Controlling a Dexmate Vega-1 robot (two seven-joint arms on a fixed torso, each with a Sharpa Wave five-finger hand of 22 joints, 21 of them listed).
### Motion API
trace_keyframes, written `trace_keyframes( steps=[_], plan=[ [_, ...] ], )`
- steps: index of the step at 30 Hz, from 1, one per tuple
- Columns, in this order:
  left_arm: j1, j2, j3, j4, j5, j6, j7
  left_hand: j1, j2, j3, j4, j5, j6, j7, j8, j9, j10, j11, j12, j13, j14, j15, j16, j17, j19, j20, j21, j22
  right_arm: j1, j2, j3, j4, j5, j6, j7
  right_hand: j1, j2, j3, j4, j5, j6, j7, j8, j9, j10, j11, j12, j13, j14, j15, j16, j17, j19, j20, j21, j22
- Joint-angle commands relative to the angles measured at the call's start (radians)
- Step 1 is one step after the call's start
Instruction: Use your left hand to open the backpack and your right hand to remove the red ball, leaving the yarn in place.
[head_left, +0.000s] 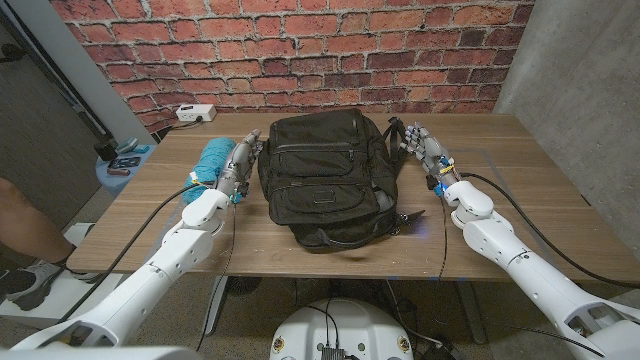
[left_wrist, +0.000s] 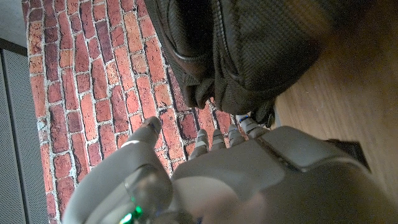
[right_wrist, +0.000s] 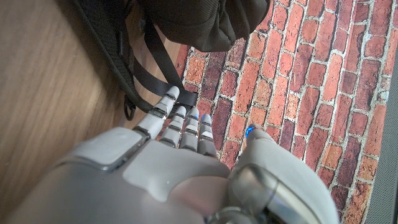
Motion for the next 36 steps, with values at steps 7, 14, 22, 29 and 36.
trace_keyframes(
  steps=[7, 14, 22, 29, 36],
  plan=[
    [0.073, 0.063, -0.037, -0.088, -0.005, 0.016, 0.019, 0.004, -0.001, 0.002, -0.009, 0.006, -0.009, 0.000, 0.005, 0.003, -0.007, -0.005, 0.003, 0.003, -0.008, 0.000, 0.005, 0.002, 0.001, 0.000, -0.004, 0.005, -0.016, 0.000, -0.005, -0.030, -0.017, 0.007, -0.021, 0.005, -0.004, 0.008, -0.002, 0.004, 0.006, 0.004, 0.002, 0.003, 0.005, 0.000, 0.004, 0.005, 0.004, -0.014, 0.004, 0.001, 0.005, -0.027, 0.006, 0.005],
    [0.098, 0.088, -0.051, -0.122, -0.005, 0.024, 0.023, 0.004, -0.002, 0.001, -0.012, 0.007, -0.009, 0.000, 0.005, 0.003, -0.007, -0.007, 0.003, 0.003, -0.007, 0.001, 0.005, 0.002, 0.002, 0.000, -0.006, 0.005, -0.013, 0.001, -0.007, -0.029, -0.022, 0.011, -0.020, 0.007, -0.005, 0.010, -0.005, 0.004, 0.005, 0.005, 0.001, 0.003, 0.004, 0.002, 0.004, 0.005, 0.004, -0.014, 0.004, 0.000, 0.005, -0.027, 0.006, 0.005],
    [0.136, 0.123, -0.071, -0.174, 0.002, 0.038, 0.038, 0.005, -0.003, 0.001, -0.015, 0.007, -0.008, 0.000, 0.005, 0.003, -0.008, -0.007, 0.002, 0.003, -0.007, 0.001, 0.005, 0.001, 0.003, 0.000, -0.010, 0.005, -0.008, -0.005, -0.006, -0.027, -0.029, 0.016, -0.016, 0.009, -0.006, 0.012, -0.008, 0.004, 0.005, 0.006, 0.002, 0.003, 0.002, 0.002, 0.003, 0.005, 0.005, -0.013, 0.004, -0.001, 0.005, -0.026, 0.007, 0.005],
    [0.186, 0.155, -0.092, -0.227, 0.022, 0.040, 0.065, 0.005, -0.002, 0.002, -0.018, 0.007, -0.008, 0.000, 0.005, 0.003, -0.007, -0.007, 0.003, 0.003, -0.007, 0.001, 0.005, 0.001, 0.004, 0.001, -0.013, 0.005, -0.011, -0.011, -0.001, -0.026, -0.026, 0.019, -0.013, 0.009, -0.005, 0.013, -0.009, 0.004, 0.006, 0.006, 0.002, 0.003, 0.003, 0.002, 0.004, 0.005, 0.004, -0.012, 0.004, -0.002, 0.005, -0.025, 0.007, 0.005],
    [0.244, 0.184, -0.119, -0.287, 0.032, 0.035, 0.079, 0.006, -0.002, 0.002, -0.022, 0.008, -0.005, 0.000, 0.006, 0.003, -0.005, -0.006, 0.003, 0.003, -0.006, 0.001, 0.005, 0.001, 0.006, 0.001, -0.017, 0.005, -0.017, -0.019, 0.002, -0.034, -0.026, 0.016, -0.012, 0.009, -0.006, 0.014, -0.011, 0.003, 0.006, 0.007, 0.002, 0.003, 0.002, 0.002, 0.003, 0.005, 0.004, -0.013, 0.004, -0.002, 0.005, -0.025, 0.007, 0.005]
  ],
)
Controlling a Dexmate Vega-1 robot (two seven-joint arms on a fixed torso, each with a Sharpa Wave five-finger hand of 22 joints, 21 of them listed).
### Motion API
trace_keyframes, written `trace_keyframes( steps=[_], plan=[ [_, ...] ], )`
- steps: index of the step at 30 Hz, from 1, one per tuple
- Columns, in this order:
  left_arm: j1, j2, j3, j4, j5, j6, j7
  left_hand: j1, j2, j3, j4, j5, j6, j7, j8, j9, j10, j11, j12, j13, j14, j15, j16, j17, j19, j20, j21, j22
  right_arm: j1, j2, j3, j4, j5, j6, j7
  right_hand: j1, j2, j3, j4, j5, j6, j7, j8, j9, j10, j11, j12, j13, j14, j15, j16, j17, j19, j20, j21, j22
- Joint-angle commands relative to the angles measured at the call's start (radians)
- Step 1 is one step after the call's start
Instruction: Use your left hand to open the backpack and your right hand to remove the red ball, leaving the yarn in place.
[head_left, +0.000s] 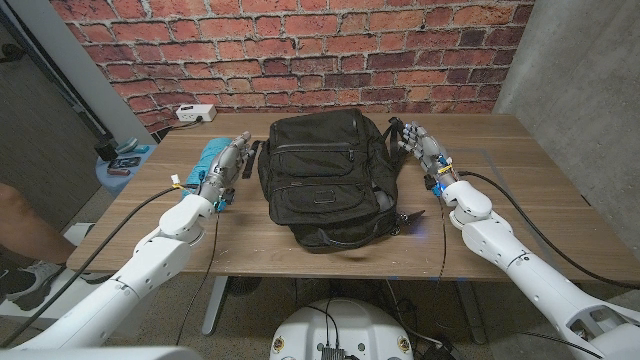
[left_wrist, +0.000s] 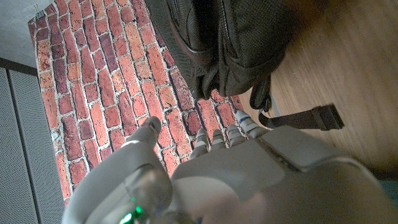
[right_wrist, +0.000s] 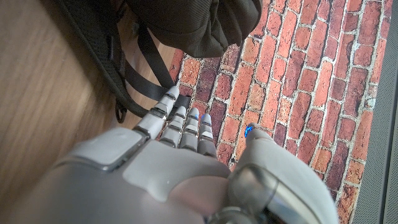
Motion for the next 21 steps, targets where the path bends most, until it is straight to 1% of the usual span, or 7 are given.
trace_keyframes(
  steps=[1, 8, 15, 21],
  plan=[
    [0.093, 0.053, -0.043, -0.100, 0.025, -0.002, 0.032, 0.006, -0.002, 0.002, -0.006, 0.004, -0.005, 0.000, 0.006, 0.003, -0.004, -0.004, 0.004, 0.003, -0.005, 0.001, 0.005, 0.002, 0.002, -0.003, -0.006, 0.006, -0.007, -0.012, 0.007, -0.010, 0.000, -0.001, 0.003, 0.009, -0.006, 0.005, -0.001, 0.003, 0.006, 0.006, 0.002, 0.003, 0.002, 0.002, 0.003, 0.005, 0.004, -0.013, 0.004, 0.003, 0.005, -0.025, 0.007, 0.005],
    [0.128, 0.080, -0.058, -0.141, 0.048, 0.005, 0.037, 0.008, -0.002, 0.003, -0.010, 0.005, 0.000, 0.002, 0.007, 0.003, 0.000, -0.006, 0.005, 0.003, -0.003, 0.001, 0.005, 0.001, 0.006, 0.002, -0.010, 0.006, -0.014, -0.015, 0.010, -0.013, -0.001, 0.008, 0.003, 0.010, -0.006, 0.006, -0.003, 0.003, 0.006, 0.006, 0.002, 0.003, 0.003, 0.002, 0.004, 0.005, 0.004, -0.014, 0.004, 0.002, 0.005, -0.025, 0.007, 0.006],
    [0.162, 0.093, -0.080, -0.168, 0.074, -0.003, 0.053, 0.009, -0.002, 0.003, -0.013, 0.006, 0.001, 0.002, 0.007, 0.003, 0.000, -0.006, 0.005, 0.003, -0.002, 0.001, 0.005, 0.001, 0.008, 0.001, -0.013, 0.006, -0.021, -0.011, 0.012, -0.007, 0.001, 0.027, 0.008, 0.011, -0.006, 0.008, -0.005, 0.003, 0.007, 0.007, 0.002, 0.003, 0.003, 0.003, 0.004, 0.005, 0.005, -0.014, 0.004, 0.002, 0.005, -0.025, 0.007, 0.006],
    [0.188, 0.101, -0.093, -0.191, 0.104, -0.008, 0.067, 0.009, -0.002, 0.003, -0.016, 0.006, 0.003, 0.003, 0.008, 0.003, 0.001, -0.005, 0.005, 0.003, 0.000, 0.001, 0.006, 0.001, 0.009, 0.002, -0.015, 0.006, -0.034, -0.017, 0.018, -0.020, -0.001, 0.032, 0.002, 0.011, -0.005, 0.009, -0.006, 0.003, 0.006, 0.006, 0.002, 0.003, 0.003, 0.003, 0.004, 0.005, 0.005, -0.013, 0.004, 0.002, 0.005, -0.025, 0.007, 0.006]
  ],
)
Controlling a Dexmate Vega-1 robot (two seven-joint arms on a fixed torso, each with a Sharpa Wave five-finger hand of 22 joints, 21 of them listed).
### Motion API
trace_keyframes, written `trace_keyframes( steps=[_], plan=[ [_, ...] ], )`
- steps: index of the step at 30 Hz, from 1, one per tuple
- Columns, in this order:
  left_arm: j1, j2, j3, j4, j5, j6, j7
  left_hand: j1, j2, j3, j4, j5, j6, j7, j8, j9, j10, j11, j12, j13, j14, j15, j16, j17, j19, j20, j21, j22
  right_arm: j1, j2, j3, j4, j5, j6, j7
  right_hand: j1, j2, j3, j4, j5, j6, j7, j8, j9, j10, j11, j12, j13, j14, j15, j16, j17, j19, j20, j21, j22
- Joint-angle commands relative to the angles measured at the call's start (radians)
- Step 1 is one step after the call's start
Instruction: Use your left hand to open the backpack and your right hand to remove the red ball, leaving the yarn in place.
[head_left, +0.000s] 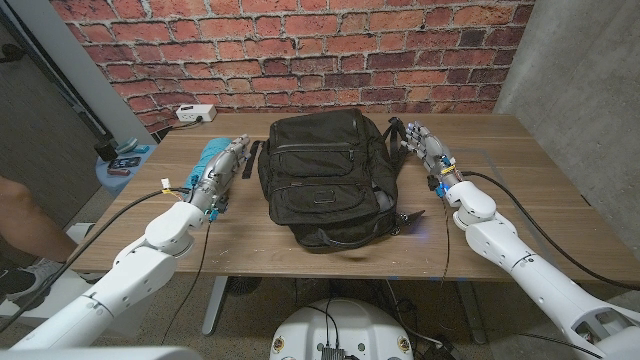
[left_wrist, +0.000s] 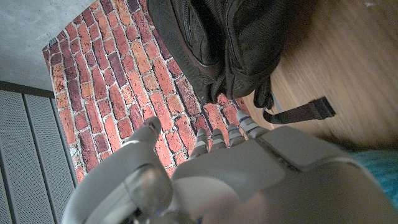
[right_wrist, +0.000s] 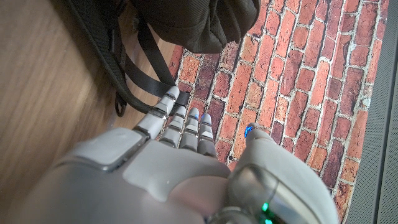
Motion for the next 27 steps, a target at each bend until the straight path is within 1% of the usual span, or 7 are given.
trace_keyframes(
  steps=[1, 3, 11, 13, 20, 26, 27],
  plan=[
    [0.061, 0.026, -0.033, -0.057, 0.051, -0.009, 0.027, 0.010, -0.002, 0.003, -0.008, 0.006, 0.004, 0.003, 0.004, 0.003, 0.001, -0.006, 0.005, 0.003, 0.000, 0.001, 0.006, 0.002, 0.009, 0.002, -0.001, 0.006, -0.020, -0.007, 0.010, -0.014, 0.000, 0.017, -0.004, 0.011, -0.005, 0.005, -0.002, 0.003, 0.007, 0.006, 0.002, 0.003, 0.003, 0.003, 0.004, 0.005, 0.005, -0.013, 0.004, 0.002, 0.005, -0.026, 0.004, 0.006],
    [0.071, 0.027, -0.039, -0.063, 0.048, -0.012, 0.024, 0.010, -0.002, 0.003, -0.010, 0.006, 0.005, 0.003, 0.004, 0.003, 0.002, -0.007, 0.005, 0.003, 0.001, 0.002, 0.006, 0.001, 0.009, 0.002, -0.002, 0.006, -0.025, -0.010, 0.013, -0.019, 0.000, 0.018, -0.008, 0.011, -0.005, 0.005, -0.003, 0.003, 0.007, 0.006, 0.002, 0.003, 0.002, 0.004, 0.003, 0.005, 0.005, -0.013, 0.004, 0.001, 0.005, -0.026, 0.004, 0.006],
    [0.119, 0.048, -0.063, -0.099, 0.110, -0.016, 0.045, 0.011, -0.003, 0.004, -0.014, 0.007, 0.007, 0.003, 0.004, 0.003, 0.004, -0.007, 0.006, 0.003, 0.000, 0.002, 0.005, 0.001, 0.013, 0.002, -0.005, 0.006, -0.030, -0.013, 0.019, -0.021, 0.002, 0.028, -0.006, 0.011, -0.005, 0.007, -0.004, 0.003, 0.007, 0.007, 0.002, 0.003, 0.002, 0.006, 0.004, 0.005, 0.005, -0.012, 0.005, 0.002, 0.007, -0.026, 0.004, 0.006],
    [0.131, 0.044, -0.070, -0.108, 0.117, -0.019, 0.052, 0.012, -0.004, 0.004, -0.016, 0.008, 0.008, 0.003, 0.004, 0.003, 0.005, -0.007, 0.006, 0.003, 0.001, 0.003, 0.005, 0.001, 0.013, 0.002, -0.006, 0.006, -0.030, -0.013, 0.020, -0.020, 0.004, 0.030, -0.002, 0.010, -0.005, 0.007, -0.004, 0.002, 0.007, 0.008, 0.002, 0.003, 0.004, 0.006, 0.004, 0.005, 0.006, -0.011, 0.005, 0.002, 0.007, -0.026, 0.004, 0.006],
    [0.158, 0.054, -0.086, -0.127, 0.153, -0.040, 0.039, 0.013, -0.010, 0.002, -0.022, 0.008, 0.012, -0.001, 0.005, 0.003, 0.006, -0.009, 0.006, 0.003, 0.002, 0.000, 0.005, 0.001, 0.015, 0.000, -0.010, 0.006, -0.032, -0.012, 0.022, -0.013, 0.007, 0.045, 0.011, 0.010, -0.005, 0.008, -0.005, 0.002, 0.007, 0.009, 0.002, 0.003, 0.002, 0.009, 0.004, 0.005, 0.006, -0.011, 0.005, 0.001, 0.008, -0.026, 0.005, 0.006],
    [0.205, 0.081, -0.119, -0.160, 0.213, -0.046, 0.038, 0.013, -0.017, 0.000, -0.028, 0.009, 0.014, 0.000, 0.005, 0.003, 0.007, -0.013, 0.006, 0.003, 0.000, 0.002, 0.004, 0.001, 0.016, 0.001, -0.014, 0.005, -0.044, -0.018, 0.026, -0.025, 0.012, 0.051, 0.016, 0.010, -0.005, 0.010, -0.007, 0.002, 0.007, 0.009, 0.002, 0.003, 0.003, 0.010, 0.004, 0.005, 0.007, -0.010, 0.006, 0.001, 0.009, -0.025, 0.005, 0.006],
    [0.211, 0.082, -0.124, -0.163, 0.222, -0.048, 0.039, 0.015, -0.019, 0.000, -0.032, 0.010, 0.016, 0.000, 0.005, 0.003, 0.008, -0.018, 0.006, 0.003, 0.000, 0.003, 0.003, 0.001, 0.017, 0.002, -0.015, 0.005, -0.046, -0.020, 0.027, -0.029, 0.012, 0.051, 0.015, 0.010, -0.005, 0.010, -0.007, 0.002, 0.008, 0.009, 0.002, 0.003, 0.005, 0.011, 0.005, 0.005, 0.007, -0.010, 0.006, 0.001, 0.009, -0.025, 0.005, 0.006]
  ],
)
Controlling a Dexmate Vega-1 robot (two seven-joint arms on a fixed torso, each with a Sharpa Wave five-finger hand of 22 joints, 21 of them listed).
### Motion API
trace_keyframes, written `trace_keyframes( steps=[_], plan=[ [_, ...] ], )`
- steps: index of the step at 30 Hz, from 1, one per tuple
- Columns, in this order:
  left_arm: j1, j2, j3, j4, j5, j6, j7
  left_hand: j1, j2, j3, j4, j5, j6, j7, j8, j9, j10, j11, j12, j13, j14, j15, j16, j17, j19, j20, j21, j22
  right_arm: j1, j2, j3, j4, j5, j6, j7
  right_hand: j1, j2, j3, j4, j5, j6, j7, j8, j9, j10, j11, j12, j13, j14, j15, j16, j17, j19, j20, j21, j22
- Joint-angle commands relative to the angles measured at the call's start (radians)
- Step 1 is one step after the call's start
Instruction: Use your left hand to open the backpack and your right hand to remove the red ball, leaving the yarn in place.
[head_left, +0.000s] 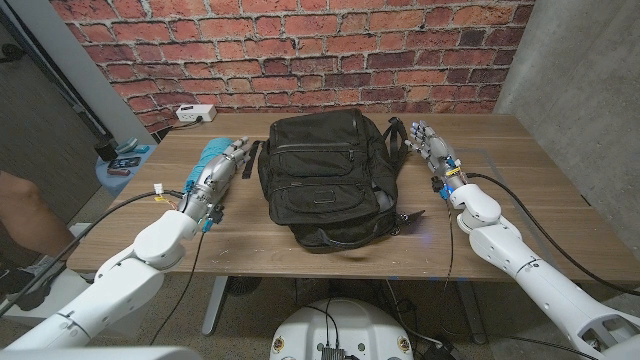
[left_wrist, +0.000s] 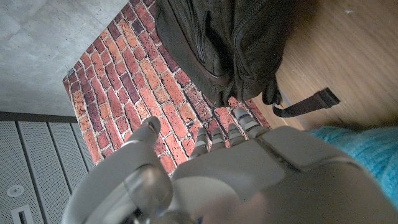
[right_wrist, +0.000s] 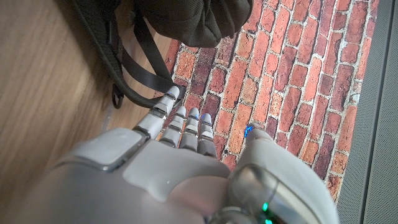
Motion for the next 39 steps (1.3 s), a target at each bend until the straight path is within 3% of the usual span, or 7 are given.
trace_keyframes(
  steps=[1, 20, 30, 39],
  plan=[
    [0.074, 0.031, -0.051, -0.050, 0.090, -0.022, -0.005, 0.006, -0.011, 0.001, -0.013, 0.007, 0.013, -0.004, 0.006, 0.003, 0.001, -0.010, 0.006, 0.003, 0.000, 0.004, 0.004, 0.003, 0.006, 0.003, -0.006, 0.005, -0.018, -0.010, 0.009, -0.015, 0.008, 0.014, 0.009, 0.010, -0.004, 0.005, -0.001, 0.002, 0.003, 0.005, 0.002, 0.003, 0.004, 0.011, 0.005, 0.006, 0.007, -0.010, 0.006, 0.001, 0.010, -0.025, 0.005, 0.006],
    [0.104, 0.038, -0.102, -0.051, 0.227, -0.072, -0.044, 0.021, -0.016, 0.003, -0.044, 0.014, 0.037, -0.004, 0.009, 0.002, 0.018, -0.016, 0.010, 0.003, 0.012, 0.000, 0.006, 0.004, 0.026, 0.010, -0.016, 0.005, -0.031, -0.020, 0.021, -0.043, 0.017, 0.006, 0.003, 0.007, -0.005, 0.008, -0.004, 0.001, 0.004, 0.008, 0.003, 0.003, 0.007, 0.013, 0.005, 0.006, 0.011, -0.009, 0.007, 0.001, 0.013, -0.025, 0.006, 0.006],
    [0.126, 0.015, -0.136, -0.065, 0.359, -0.083, -0.001, 0.043, -0.017, 0.007, -0.080, 0.021, 0.090, -0.009, 0.019, 0.003, 0.058, -0.028, 0.020, 0.003, 0.050, -0.006, 0.013, 0.004, 0.065, 0.019, -0.024, 0.006, -0.020, -0.013, 0.018, -0.040, 0.015, -0.002, -0.002, 0.006, -0.005, 0.009, -0.006, 0.001, 0.005, 0.009, 0.003, 0.003, 0.007, 0.013, 0.006, 0.006, 0.012, -0.008, 0.008, 0.002, 0.013, -0.025, 0.006, 0.006],
    [0.140, 0.017, -0.173, -0.080, 0.381, -0.094, -0.040, 0.048, -0.021, 0.004, -0.091, 0.021, 0.105, -0.008, 0.019, 0.003, 0.069, -0.031, 0.021, 0.003, 0.061, -0.012, 0.013, 0.004, 0.075, 0.019, -0.029, 0.006, -0.027, -0.020, 0.020, -0.067, 0.013, -0.020, -0.017, 0.005, -0.005, 0.011, -0.007, 0.000, 0.004, 0.010, 0.002, 0.003, 0.005, 0.014, 0.005, 0.006, 0.012, -0.006, 0.008, 0.002, 0.015, -0.026, 0.006, 0.006]
  ],
)
